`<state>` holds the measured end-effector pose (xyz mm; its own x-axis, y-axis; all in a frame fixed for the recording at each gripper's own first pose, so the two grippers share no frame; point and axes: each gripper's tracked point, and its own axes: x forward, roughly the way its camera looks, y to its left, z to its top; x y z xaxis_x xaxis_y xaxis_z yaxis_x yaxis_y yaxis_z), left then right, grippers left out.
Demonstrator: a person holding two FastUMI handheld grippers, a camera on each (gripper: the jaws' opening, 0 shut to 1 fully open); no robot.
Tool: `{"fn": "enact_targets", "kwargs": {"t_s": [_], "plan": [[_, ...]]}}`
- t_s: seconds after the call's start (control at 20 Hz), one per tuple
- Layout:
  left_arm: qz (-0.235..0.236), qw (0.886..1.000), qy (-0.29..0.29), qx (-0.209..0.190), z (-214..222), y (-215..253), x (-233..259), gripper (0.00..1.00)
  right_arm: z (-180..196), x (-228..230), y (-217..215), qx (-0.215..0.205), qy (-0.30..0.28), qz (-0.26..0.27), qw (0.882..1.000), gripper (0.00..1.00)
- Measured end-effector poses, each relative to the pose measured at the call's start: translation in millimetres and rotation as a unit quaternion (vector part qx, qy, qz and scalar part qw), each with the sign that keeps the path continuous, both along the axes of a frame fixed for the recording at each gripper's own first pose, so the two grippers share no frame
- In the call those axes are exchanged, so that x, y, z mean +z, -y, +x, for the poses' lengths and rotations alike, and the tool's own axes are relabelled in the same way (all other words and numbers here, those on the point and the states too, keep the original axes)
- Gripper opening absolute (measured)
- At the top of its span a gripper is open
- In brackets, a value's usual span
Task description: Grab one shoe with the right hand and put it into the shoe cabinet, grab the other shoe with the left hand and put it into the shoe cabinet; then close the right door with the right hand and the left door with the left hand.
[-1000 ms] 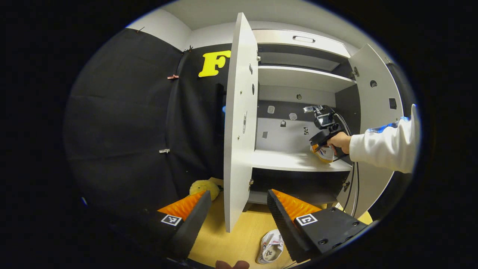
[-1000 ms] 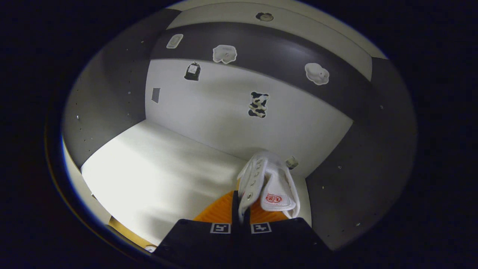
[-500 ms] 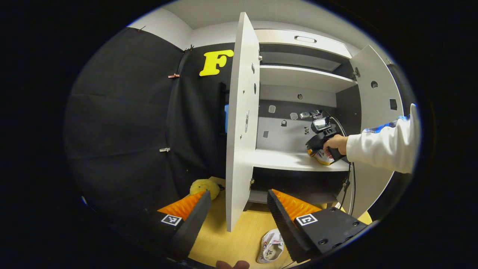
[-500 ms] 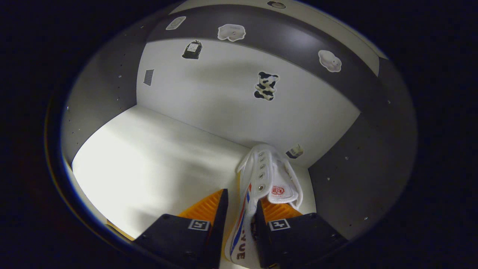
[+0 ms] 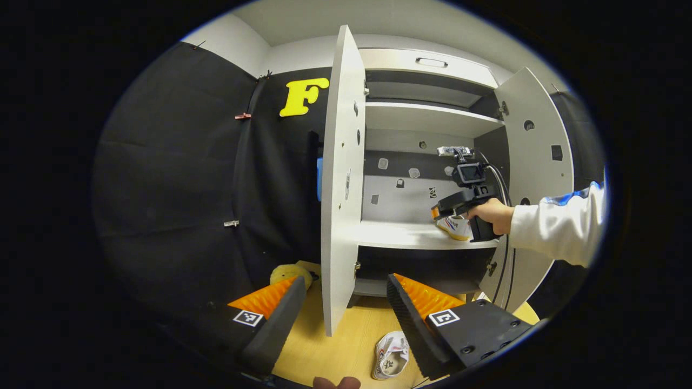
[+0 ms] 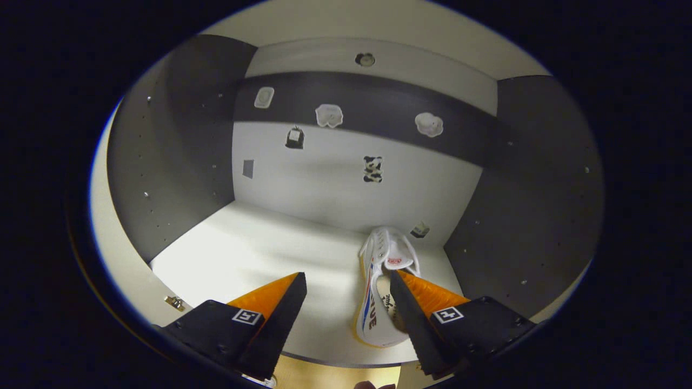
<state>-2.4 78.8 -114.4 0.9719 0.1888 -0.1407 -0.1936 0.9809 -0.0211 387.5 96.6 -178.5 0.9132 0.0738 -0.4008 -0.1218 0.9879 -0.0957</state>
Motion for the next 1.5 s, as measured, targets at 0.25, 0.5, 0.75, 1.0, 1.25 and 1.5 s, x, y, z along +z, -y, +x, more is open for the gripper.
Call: {"fn": "enact_targets", "kwargs": {"t_s": [0.25,0.5,0.75,1.0,1.25,1.5], "plan": [[0.002,1.0,0.009,-0.012,-8,4,1,0.95,-61,70,-2,0.012,0.104,0.056,0.993,0.98],[0.006,0.999,0.029,-0.031,-14,4,-6,0.95,-148,111,-5,0.039,0.16,0.07,0.984,0.98],[0.005,0.997,0.019,-0.078,-12,23,-61,0.95,-234,129,17,0.029,0.198,0.065,0.978,0.98],[0.011,0.991,-0.052,-0.125,-2,55,-157,0.94,-292,129,49,-0.004,0.204,0.081,0.976,0.98],[0.02,0.975,-0.138,-0.175,13,91,-253,0.9,-323,124,80,-0.013,0.197,0.069,0.978,0.98],[0.032,0.958,-0.219,-0.184,30,99,-328,0.7,-340,136,110,-0.018,0.208,0.048,0.977,0.98]]}}
